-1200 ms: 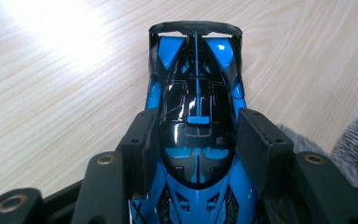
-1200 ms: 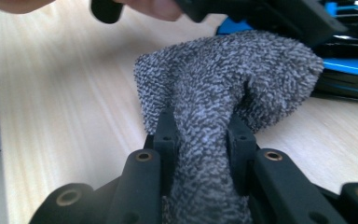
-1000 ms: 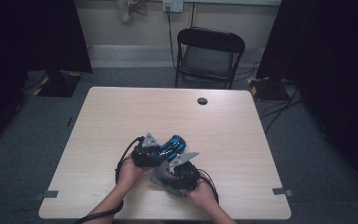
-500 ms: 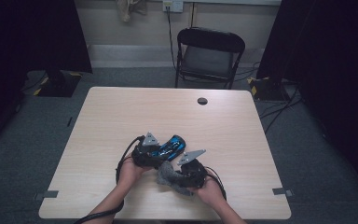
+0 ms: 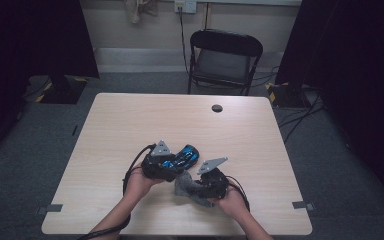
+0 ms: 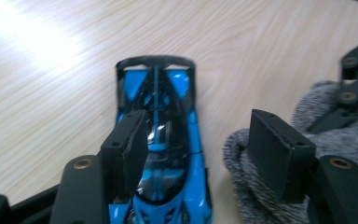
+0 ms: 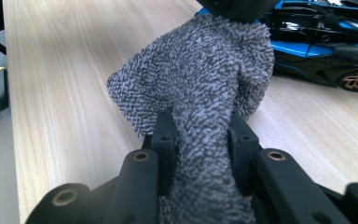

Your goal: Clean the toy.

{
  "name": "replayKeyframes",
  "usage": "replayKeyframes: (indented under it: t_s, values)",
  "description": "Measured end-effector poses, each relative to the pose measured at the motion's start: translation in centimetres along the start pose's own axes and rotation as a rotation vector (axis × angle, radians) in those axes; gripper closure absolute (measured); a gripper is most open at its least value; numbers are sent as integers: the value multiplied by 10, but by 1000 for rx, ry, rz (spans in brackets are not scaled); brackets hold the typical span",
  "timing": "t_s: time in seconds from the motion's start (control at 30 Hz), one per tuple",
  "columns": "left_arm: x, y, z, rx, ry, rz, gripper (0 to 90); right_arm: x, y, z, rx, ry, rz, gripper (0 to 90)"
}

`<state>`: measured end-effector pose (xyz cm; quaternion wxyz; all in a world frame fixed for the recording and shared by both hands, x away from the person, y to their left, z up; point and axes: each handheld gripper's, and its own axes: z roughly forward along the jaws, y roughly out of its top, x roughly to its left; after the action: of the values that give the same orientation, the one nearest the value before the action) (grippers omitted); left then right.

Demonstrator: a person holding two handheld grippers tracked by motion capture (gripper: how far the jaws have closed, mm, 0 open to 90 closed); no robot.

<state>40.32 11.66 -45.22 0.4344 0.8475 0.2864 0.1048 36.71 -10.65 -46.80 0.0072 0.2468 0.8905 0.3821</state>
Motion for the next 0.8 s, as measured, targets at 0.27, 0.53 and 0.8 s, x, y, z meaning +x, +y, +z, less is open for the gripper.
replayKeyframes:
  t_s: [0.27,0.53,0.8]
  values:
    - [-17,10,4,-60,-183,62,250,-8,-2,-6,-12,5,13,702]
    - [-21,6,13,-45,-286,69,267,-10,-4,-7,-11,22,8,701]
    - [-19,2,18,12,-276,80,320,-16,-7,-14,-6,16,11,699]
